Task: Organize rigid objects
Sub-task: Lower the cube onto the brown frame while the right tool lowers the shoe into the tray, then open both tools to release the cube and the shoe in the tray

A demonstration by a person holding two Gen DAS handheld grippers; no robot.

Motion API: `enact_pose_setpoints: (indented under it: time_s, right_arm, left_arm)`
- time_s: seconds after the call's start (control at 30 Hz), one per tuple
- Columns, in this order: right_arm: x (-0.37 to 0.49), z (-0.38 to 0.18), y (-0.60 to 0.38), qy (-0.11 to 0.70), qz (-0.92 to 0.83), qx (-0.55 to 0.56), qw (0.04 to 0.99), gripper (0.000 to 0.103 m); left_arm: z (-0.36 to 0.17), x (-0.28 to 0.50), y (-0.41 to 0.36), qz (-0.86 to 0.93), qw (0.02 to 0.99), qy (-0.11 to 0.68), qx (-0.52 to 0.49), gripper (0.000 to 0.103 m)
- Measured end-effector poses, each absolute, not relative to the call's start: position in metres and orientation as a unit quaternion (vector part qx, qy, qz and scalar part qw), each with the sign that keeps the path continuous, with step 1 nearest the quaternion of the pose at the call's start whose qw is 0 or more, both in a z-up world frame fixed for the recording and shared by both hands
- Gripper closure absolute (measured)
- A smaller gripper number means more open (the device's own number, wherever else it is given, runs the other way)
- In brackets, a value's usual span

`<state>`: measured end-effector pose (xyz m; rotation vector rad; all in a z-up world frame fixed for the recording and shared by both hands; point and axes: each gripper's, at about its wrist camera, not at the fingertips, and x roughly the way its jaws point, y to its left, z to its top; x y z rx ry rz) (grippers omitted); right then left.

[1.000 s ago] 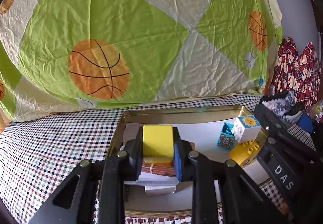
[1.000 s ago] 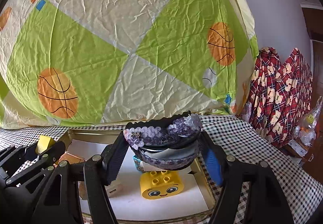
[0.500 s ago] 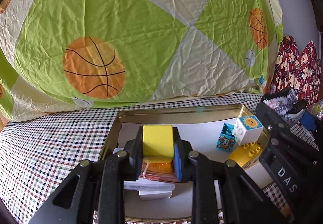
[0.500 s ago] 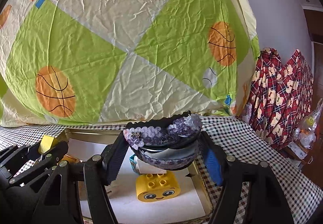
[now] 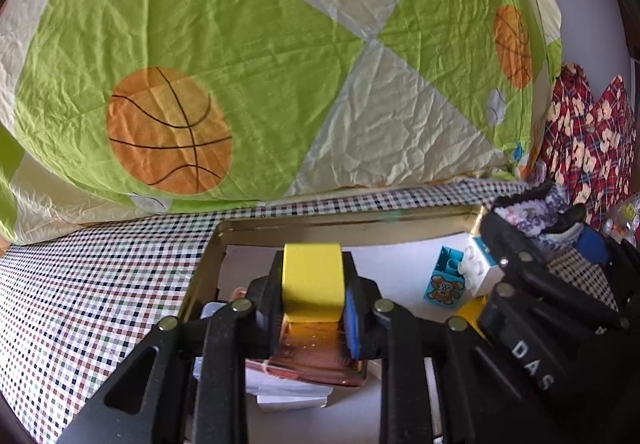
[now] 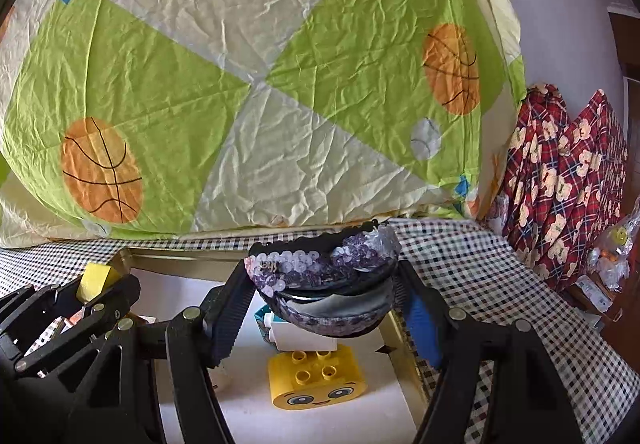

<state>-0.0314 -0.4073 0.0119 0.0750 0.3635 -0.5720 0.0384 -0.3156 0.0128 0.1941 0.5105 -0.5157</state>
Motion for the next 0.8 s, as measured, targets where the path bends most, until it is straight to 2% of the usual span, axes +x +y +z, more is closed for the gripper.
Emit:
enact_pose_setpoints:
  time_s: [0.17,0.23,0.27,0.3,0.33,0.4,0.43,0.5,0.6,0.7,0.8]
  right_arm:
    - [-0.008,-0.004,-0.430,0.237,-0.248,0.088,0.935,0.030]
    - [-0.001,-0.014,-0.442,0.285,-0.214,0.130,0.925,0.030]
    - [-0.002,-0.016,-0.448,0.290,-0.208,0.153,0.921,0.031]
    - [-0.004,-0.016,-0.449,0.285,-0.211,0.159,0.921,0.031]
    - [-0.007,-0.016,-0.451,0.281,-0.214,0.164,0.921,0.031]
    - [-0.011,-0.014,-0.452,0.274,-0.209,0.169,0.923,0.030]
    - [-0.014,-0.012,-0.452,0.267,-0.208,0.171,0.925,0.029]
    - [-0.023,-0.006,-0.451,0.242,-0.205,0.174,0.932,0.024]
    - [-0.045,0.009,-0.448,0.188,-0.217,0.170,0.943,0.023]
    - [-0.074,0.022,-0.445,0.109,-0.269,0.162,0.943,0.011]
    - [-0.098,0.031,-0.441,0.039,-0.315,0.146,0.937,0.011]
  left_arm:
    - [0.008,0.043,-0.325,-0.248,0.927,0.253,0.123,0.079]
    - [0.007,0.042,-0.324,-0.241,0.931,0.248,0.122,0.075]
    - [0.007,0.043,-0.322,-0.234,0.933,0.247,0.117,0.065]
    - [0.008,0.044,-0.318,-0.224,0.936,0.248,0.108,0.048]
    - [0.008,0.047,-0.313,-0.204,0.941,0.253,0.095,0.038]
    - [0.009,0.050,-0.302,-0.177,0.949,0.251,0.076,0.006]
    - [0.011,0.049,-0.297,-0.178,0.951,0.242,0.070,0.001]
    - [0.017,0.041,-0.289,-0.207,0.952,0.217,0.061,0.001]
    - [0.031,0.031,-0.275,-0.223,0.955,0.186,0.055,0.000]
    - [0.038,0.031,-0.256,-0.199,0.965,0.169,0.038,0.000]
    - [0.032,0.031,-0.232,-0.171,0.971,0.168,0.030,0.000]
